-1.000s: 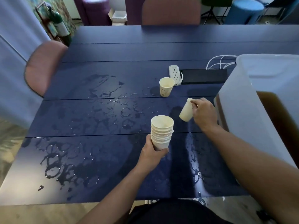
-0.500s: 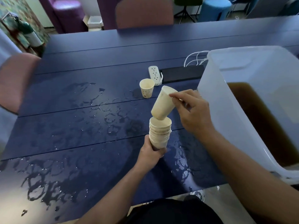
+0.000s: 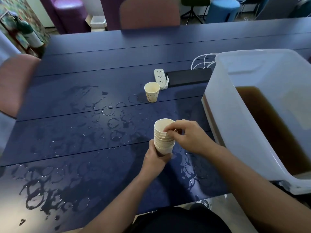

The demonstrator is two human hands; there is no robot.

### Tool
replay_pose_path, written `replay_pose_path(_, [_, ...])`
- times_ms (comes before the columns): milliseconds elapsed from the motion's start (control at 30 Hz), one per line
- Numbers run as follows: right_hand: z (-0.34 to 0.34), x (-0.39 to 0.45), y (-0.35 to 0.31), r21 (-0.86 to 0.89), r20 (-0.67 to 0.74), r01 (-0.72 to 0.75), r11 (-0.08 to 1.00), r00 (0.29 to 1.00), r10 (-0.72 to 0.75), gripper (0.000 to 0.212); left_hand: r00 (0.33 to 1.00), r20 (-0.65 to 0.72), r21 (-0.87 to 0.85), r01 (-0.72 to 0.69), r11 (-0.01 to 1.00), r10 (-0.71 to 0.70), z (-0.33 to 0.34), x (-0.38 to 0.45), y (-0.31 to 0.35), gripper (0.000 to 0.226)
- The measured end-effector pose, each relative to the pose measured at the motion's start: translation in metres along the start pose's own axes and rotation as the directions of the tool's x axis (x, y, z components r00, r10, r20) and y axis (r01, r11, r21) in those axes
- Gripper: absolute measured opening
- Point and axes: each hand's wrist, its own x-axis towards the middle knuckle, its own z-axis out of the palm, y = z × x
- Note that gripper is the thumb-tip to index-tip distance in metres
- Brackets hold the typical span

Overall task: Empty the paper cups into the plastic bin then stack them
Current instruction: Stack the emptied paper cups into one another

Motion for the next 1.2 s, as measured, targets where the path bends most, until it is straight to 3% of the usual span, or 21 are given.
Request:
replay_pose_path(100, [-0.005,0.008,-0.001,0.121,0.004,0.01,0.993,1.0,-0.01,0.015,1.0,-0.017,0.005,0.007,1.0,-0.007,-0.004,0.0,-0.002,0.054])
replay_pose_path(167, [-0.008,0.021,-0.001,0.163,-0.091,-0.011,0.987,0.996,0.026,0.018,1.0,-0.016,0.005,0.009,1.0,-0.009,-0.009,0.0,-0.002,0.052])
replay_pose_path(233, [-0.01,0.039,0.002,0.155,-0.2,-0.06,0.986,0.976,0.09,0.016,1.0,-0.015,0.002,0.008,1.0,-0.008,-0.013,0.0,-0.001,0.052])
replay_pose_path(300, [-0.008,0.06,0.003,0.112,-0.222,-0.111,0.987,0.966,0.134,0.013,0.999,-0.03,-0.017,0.018,1.0,-0.018,-0.019,0.0,-0.003,0.052])
replay_pose_path(533, [0.014,0.136,0.019,-0.253,-0.029,-0.189,0.949,0.982,0.188,0.031,0.995,-0.077,-0.07,0.06,0.996,-0.065,-0.038,-0.003,-0.017,0.052])
replay_pose_path(733, [0.025,0.184,0.031,-0.389,-0.142,-0.198,0.9,0.978,0.154,0.037,0.994,-0.067,-0.072,0.086,0.994,-0.091,-0.049,-0.006,-0.019,0.05])
replay_pose_path(900, [0.036,0.217,0.044,-0.512,0.055,-0.124,0.85,0.983,0.177,0.061,0.989,-0.073,-0.071,0.123,0.99,-0.128,-0.054,-0.009,-0.025,0.05])
replay_pose_path(1200, [0.046,0.227,0.059,-0.521,-0.034,-0.207,0.828,0.975,0.221,0.031,0.988,-0.079,-0.094,0.123,0.988,-0.131,-0.061,-0.009,-0.023,0.052])
